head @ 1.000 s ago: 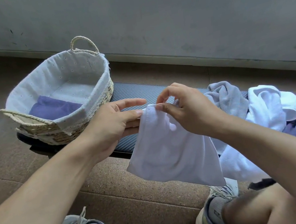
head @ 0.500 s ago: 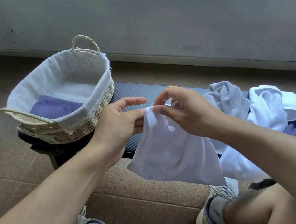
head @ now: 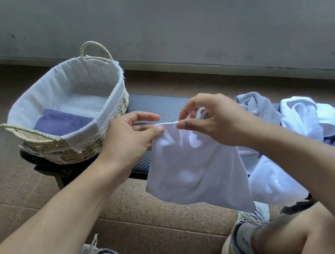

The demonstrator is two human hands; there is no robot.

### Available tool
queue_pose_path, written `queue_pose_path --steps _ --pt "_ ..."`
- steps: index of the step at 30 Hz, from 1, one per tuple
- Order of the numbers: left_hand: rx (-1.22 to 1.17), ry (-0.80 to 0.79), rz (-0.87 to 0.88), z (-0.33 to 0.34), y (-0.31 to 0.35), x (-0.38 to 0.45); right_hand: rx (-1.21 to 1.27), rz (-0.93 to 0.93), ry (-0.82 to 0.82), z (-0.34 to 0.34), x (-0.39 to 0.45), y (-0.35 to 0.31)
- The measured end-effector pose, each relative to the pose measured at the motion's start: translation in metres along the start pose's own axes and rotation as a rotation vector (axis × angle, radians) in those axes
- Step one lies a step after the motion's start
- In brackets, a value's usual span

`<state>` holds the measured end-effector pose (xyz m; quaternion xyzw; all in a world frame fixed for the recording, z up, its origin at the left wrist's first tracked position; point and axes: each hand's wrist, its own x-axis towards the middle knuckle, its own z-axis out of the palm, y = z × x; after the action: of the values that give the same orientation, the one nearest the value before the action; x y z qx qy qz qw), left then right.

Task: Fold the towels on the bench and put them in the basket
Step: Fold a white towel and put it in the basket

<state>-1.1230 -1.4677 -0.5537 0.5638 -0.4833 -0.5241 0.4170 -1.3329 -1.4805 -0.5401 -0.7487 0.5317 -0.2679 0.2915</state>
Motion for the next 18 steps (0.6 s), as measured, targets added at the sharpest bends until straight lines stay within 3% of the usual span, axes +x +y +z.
queue_pose_path --steps 3,6,10,18 --pt "0.387 0.168 0.210 -0.018 -0.004 0.013 -0.003 0.113 -0.031 -0.031 -0.002 0.019" --pt "0.544 0.185 0.237 -0.034 -0.005 0.021 -0.005 0.208 -0.084 -0.057 -0.012 0.040" --pt "0.549 0.140 0.174 -0.039 -0.008 0.027 0.102 0.287 -0.133 -0.064 -0.021 0.052" --pt "0.454 -0.027 -0.058 -0.045 0.002 0.021 0.055 0.276 0.014 -0.067 -0.019 0.059"
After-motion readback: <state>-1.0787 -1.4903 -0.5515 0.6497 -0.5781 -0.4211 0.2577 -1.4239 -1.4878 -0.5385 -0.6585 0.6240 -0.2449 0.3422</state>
